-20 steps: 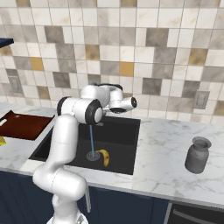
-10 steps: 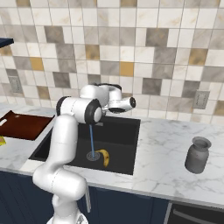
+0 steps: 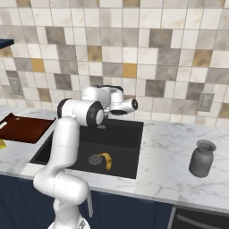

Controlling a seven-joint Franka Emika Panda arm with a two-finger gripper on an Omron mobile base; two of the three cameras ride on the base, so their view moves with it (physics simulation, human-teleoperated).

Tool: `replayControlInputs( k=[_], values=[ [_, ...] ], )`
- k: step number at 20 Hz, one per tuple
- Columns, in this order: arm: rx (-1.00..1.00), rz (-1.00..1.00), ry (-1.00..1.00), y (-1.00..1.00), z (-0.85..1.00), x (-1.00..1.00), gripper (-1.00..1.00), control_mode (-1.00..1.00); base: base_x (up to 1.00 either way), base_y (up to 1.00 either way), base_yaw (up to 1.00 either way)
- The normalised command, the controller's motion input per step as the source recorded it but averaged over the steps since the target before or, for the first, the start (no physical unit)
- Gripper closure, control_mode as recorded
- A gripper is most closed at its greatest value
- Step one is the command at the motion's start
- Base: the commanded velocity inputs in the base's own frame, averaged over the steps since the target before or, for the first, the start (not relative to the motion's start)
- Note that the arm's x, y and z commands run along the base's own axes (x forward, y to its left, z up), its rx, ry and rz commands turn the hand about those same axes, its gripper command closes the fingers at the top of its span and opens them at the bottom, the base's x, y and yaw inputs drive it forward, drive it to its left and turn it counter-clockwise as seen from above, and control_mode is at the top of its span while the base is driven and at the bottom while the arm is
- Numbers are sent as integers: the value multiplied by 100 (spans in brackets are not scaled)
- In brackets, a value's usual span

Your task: Pick up all produce items and place them in the sink. Turn on the sink faucet to wash them. Then turn the sink off and put them in the tray.

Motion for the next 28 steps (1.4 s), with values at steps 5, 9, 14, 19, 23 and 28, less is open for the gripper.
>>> replayControlInputs(
  k=[5, 9, 14, 19, 23, 28],
  values=[
    [0, 2, 1, 10, -1, 3, -100, -100, 0, 0, 0],
    [0, 0, -1, -1, 2, 7, -100, -100, 0, 0, 0],
    [0, 0, -1, -15, 8, 0, -100, -100, 0, 0, 0],
    [0, 0, -1, -29, 17, 0, -100, -100, 0, 0, 0],
    [0, 0, 0, -29, 26, 0, -100, -100, 0, 0, 0],
    [0, 0, 0, -27, 20, -10, -100, -100, 0, 0, 0]
  ],
)
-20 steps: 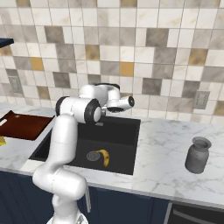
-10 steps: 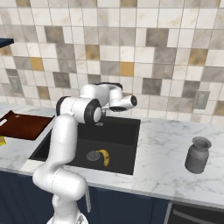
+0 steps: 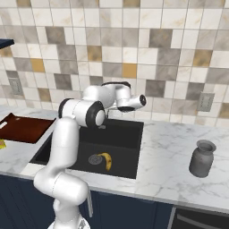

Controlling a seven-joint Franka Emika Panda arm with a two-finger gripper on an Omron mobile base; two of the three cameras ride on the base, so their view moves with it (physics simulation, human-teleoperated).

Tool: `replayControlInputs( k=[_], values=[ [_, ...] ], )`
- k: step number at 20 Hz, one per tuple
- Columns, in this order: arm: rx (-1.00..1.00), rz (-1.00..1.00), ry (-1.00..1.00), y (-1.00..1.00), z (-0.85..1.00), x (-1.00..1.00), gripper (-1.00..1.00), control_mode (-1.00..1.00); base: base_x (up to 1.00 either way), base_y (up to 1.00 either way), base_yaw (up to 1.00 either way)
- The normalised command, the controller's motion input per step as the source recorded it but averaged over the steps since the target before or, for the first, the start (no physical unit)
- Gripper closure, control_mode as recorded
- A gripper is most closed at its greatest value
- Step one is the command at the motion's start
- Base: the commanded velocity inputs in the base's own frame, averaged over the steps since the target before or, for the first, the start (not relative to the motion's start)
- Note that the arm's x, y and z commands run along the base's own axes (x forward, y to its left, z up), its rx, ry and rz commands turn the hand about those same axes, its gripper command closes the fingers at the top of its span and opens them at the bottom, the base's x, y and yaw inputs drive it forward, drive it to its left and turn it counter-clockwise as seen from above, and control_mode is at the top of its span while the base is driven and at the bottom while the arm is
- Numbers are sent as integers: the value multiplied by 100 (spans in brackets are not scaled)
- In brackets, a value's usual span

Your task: Pick up all produce items and place them in the sink. Turn on the sink faucet to wash them. Then turn the sink off and put them in the tray.

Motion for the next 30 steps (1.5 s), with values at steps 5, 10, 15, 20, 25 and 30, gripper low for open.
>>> replayControlInputs(
  k=[5, 10, 15, 20, 25, 30],
  values=[
    [0, 0, -1, -22, 12, -37, -100, -100, 0, 0, 0],
    [0, 0, -5, -13, 16, -57, -100, -100, 0, 0, 0],
    [0, 0, -8, -6, 17, -72, -100, -100, 0, 0, 0],
    [0, 0, -9, 0, 21, -76, -100, -100, 0, 0, 0],
    [0, 0, -11, 0, 24, -78, -100, -100, 0, 0, 0],
    [0, 0, -7, 0, 25, -81, -100, -100, 0, 0, 0]
  ],
)
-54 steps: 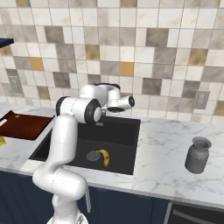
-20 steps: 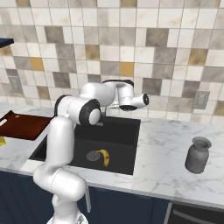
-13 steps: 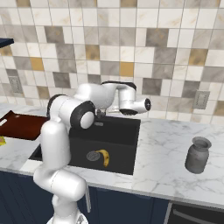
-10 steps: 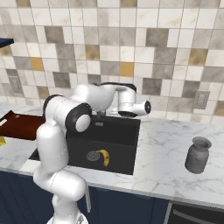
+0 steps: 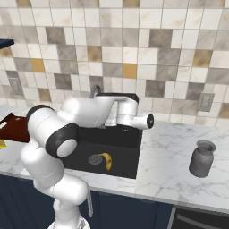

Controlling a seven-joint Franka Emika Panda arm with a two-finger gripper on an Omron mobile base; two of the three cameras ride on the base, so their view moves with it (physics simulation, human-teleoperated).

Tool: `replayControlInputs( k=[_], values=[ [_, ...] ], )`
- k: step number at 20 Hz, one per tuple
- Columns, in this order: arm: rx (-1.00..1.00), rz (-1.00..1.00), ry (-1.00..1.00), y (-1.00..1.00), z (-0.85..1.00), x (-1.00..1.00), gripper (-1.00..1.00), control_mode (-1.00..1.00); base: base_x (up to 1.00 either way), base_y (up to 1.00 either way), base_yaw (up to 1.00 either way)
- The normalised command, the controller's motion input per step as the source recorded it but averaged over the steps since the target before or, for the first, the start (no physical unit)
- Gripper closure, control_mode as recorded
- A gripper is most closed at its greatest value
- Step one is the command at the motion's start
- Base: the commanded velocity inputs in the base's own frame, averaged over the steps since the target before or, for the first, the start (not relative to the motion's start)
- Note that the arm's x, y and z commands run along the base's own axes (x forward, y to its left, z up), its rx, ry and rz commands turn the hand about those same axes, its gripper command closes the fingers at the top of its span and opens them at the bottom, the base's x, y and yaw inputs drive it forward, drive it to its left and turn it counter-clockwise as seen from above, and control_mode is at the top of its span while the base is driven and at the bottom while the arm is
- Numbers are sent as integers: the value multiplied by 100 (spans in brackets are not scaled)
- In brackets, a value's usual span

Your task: Pick up all produce items and place them in the sink. Turn on the sink faucet to wash them. Then turn the sink off and put them in the tray.

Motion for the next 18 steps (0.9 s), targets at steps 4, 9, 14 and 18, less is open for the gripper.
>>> replayControlInputs(
  k=[4, 9, 14, 18],
  values=[
    [0, -3, -2, 0, 24, -82, -100, -100, 0, 0, 0],
    [-5, -8, 3, 1, 17, -64, -100, -100, 0, 0, 0],
    [-9, -19, 22, 12, 24, -19, -100, -100, 0, 0, 0],
    [-11, -21, 32, 26, 15, -1, -100, -100, 0, 0, 0]
  ],
)
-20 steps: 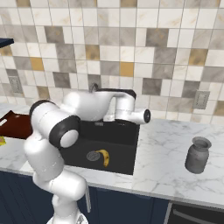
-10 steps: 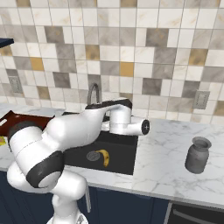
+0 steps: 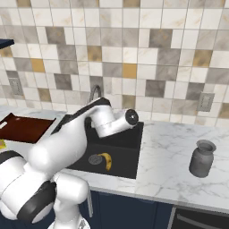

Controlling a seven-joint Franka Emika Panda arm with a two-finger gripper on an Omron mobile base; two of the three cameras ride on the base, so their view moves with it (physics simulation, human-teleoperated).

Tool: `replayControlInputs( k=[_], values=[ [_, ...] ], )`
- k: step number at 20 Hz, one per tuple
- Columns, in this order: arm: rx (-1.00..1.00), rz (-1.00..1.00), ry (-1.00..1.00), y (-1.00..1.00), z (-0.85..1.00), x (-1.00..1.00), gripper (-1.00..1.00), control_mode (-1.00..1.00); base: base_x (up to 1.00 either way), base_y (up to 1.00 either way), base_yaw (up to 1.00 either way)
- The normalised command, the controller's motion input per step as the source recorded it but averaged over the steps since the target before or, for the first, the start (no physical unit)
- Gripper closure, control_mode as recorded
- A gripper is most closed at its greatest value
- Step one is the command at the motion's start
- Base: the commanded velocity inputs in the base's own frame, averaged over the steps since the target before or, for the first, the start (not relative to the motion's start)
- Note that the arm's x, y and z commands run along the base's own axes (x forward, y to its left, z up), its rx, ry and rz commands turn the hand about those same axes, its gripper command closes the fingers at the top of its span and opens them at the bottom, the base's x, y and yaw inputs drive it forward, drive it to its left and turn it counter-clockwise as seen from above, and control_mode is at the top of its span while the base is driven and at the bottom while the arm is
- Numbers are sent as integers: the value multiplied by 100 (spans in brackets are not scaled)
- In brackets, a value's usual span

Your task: Pick up all produce items and place them in the sink. Turn on the sink faucet to wash them. Then turn the sink off and put them in the tray.

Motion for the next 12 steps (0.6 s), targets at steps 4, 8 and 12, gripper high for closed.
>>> replayControlInputs(
  k=[4, 8, 12],
  values=[
    [-8, -18, 34, 25, 1, 0, -100, -100, 0, 0, 0],
    [-6, -15, 35, 23, -13, 0, -100, -100, 0, 0, 0],
    [-6, -7, 16, 9, -26, 0, -100, -100, 0, 0, 0]
  ],
)
